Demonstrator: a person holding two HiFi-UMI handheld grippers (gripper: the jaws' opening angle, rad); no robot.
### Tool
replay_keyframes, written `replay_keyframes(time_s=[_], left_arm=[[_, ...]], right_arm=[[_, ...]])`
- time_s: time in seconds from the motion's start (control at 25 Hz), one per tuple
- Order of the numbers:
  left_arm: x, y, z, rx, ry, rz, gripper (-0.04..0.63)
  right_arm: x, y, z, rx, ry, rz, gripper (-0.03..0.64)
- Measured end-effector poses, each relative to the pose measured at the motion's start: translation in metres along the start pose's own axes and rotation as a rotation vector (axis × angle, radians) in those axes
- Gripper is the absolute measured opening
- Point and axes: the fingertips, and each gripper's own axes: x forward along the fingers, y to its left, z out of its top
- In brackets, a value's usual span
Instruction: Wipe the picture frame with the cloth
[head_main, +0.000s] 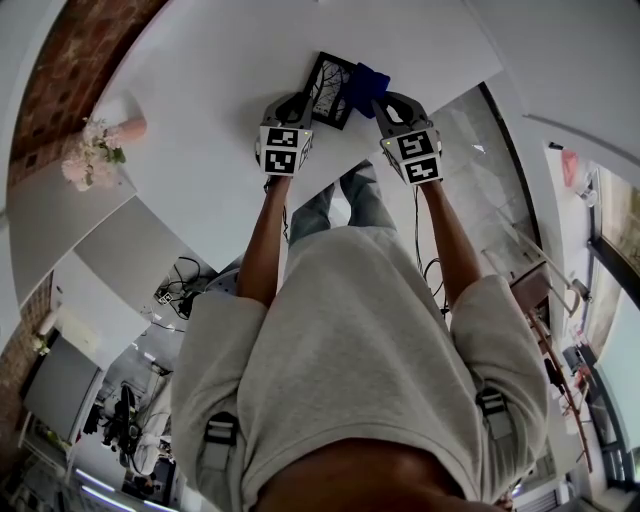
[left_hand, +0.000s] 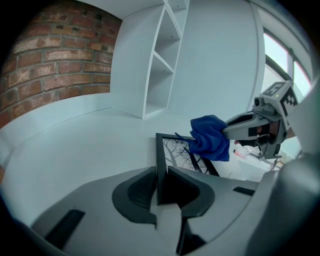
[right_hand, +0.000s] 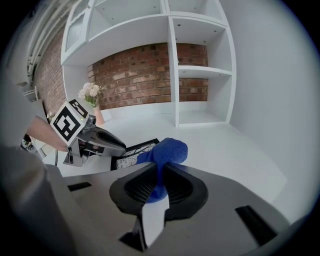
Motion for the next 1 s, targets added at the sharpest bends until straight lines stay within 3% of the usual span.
replay_keyframes(time_s=[0.24,0.64,0.84,1.0], left_arm=[[-0.005,0.006,-0.004,-0.018,0.017,0.005,0.171],[-0.023,0.001,-0.014,-0.017,0.011,0.002,0.17],[-0.025,0.0,-0.019,-0.025,0.007,-0.004,0.169],[-0.023,-0.004,-0.018,-0.016,0.004,-0.033,0.13]], right_arm=[[-0.017,-0.002,0.022,-0.011,-0.054,-0.02,0.058],[0.007,0.049,0.085,-0.037,-0.161,0.074,0.058],[0.036,0.079,0.09,-0.042,-0.139,0.132,0.058],[0.053,0.09,0.076,-0.039,-0.089,0.152,0.058]])
